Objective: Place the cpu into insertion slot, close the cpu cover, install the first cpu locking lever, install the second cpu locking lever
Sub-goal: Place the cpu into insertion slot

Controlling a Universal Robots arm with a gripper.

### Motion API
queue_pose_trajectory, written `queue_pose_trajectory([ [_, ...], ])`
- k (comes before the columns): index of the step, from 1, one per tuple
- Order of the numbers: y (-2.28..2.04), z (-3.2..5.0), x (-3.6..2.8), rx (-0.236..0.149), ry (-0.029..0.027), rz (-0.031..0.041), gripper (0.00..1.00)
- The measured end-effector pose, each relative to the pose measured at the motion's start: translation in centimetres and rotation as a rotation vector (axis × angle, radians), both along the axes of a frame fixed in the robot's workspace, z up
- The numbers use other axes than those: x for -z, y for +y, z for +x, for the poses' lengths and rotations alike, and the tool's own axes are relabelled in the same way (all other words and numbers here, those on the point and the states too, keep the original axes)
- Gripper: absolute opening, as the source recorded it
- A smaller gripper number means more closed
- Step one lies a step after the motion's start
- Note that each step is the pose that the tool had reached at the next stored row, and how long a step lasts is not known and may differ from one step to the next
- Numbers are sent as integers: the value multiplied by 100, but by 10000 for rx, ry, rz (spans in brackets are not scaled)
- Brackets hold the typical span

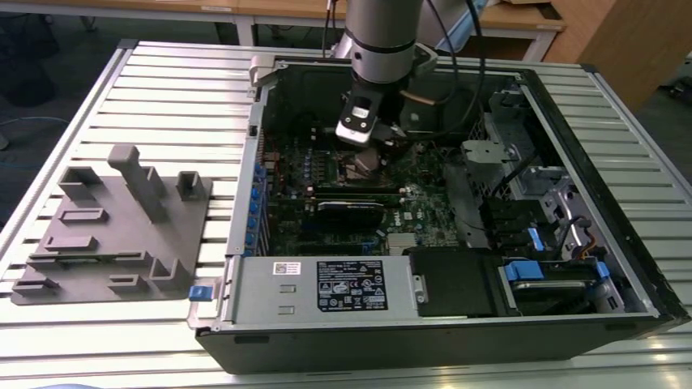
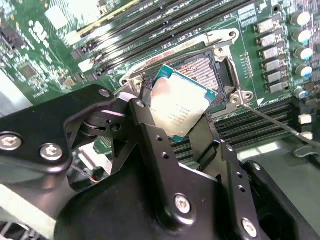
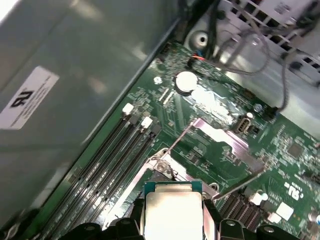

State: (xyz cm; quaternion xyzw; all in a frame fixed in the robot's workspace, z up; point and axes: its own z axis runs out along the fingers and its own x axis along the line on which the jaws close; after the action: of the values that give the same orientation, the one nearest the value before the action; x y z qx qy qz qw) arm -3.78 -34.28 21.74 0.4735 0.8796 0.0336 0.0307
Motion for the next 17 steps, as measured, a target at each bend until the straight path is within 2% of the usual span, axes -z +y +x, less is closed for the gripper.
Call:
queue_pose_trajectory([
  [4,2,0,0,428,1,7,54],
  [12,45,0,1,684,-1,17,54],
  [17,45,0,4,1546,-2,17,54],
])
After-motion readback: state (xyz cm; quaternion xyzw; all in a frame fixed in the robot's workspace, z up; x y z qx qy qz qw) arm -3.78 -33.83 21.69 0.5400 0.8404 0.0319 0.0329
